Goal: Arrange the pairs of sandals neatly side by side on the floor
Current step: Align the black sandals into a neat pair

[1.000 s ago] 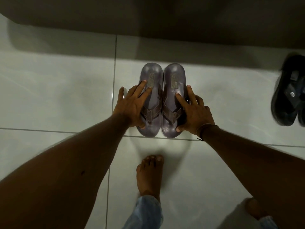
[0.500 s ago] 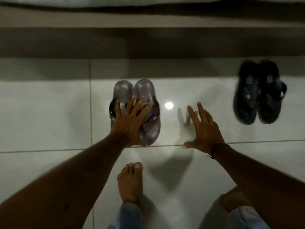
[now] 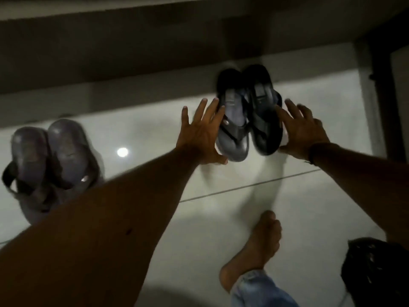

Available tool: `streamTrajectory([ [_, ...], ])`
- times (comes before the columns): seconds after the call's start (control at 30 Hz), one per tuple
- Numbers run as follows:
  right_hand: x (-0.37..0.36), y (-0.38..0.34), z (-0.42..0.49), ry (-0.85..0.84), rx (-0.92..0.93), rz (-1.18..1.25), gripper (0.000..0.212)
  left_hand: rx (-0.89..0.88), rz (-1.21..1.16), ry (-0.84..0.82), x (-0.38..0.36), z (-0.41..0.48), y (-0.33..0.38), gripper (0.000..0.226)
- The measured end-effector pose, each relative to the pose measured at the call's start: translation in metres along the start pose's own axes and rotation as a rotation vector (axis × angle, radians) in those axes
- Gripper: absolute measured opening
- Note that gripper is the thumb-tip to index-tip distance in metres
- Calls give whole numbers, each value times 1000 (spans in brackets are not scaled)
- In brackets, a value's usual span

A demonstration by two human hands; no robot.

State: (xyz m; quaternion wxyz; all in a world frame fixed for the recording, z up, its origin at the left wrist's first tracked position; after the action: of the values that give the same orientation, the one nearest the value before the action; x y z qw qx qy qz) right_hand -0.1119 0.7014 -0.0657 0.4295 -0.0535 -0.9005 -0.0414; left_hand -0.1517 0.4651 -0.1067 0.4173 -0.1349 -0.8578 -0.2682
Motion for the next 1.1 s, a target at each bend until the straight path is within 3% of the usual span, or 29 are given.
streamTrajectory([
  [0.3, -15, 7, 62, -101, 145, 20, 137, 46, 90, -74, -19, 64, 28, 146],
  [0.53, -35, -15, 36, -35, 243, -2, 128, 68, 27, -86, -40, 30, 21, 146],
  [1.1, -62, -42, 5, -26, 256, 17, 127, 78, 5, -66, -69, -14, 9, 146],
])
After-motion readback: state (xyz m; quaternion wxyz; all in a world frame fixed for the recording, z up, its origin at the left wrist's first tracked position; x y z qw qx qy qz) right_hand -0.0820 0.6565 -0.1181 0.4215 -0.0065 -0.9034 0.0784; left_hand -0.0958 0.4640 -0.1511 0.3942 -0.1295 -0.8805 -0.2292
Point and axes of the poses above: each hand's wrist, its own z-axis towards the middle knuckle, its own x-axis out of the back of the hand, y = z × x, the point moved 7 cm from there along z, towards the middle knuckle, and after that the axes turned 5 degrees about -y, right-handed, at the moved point
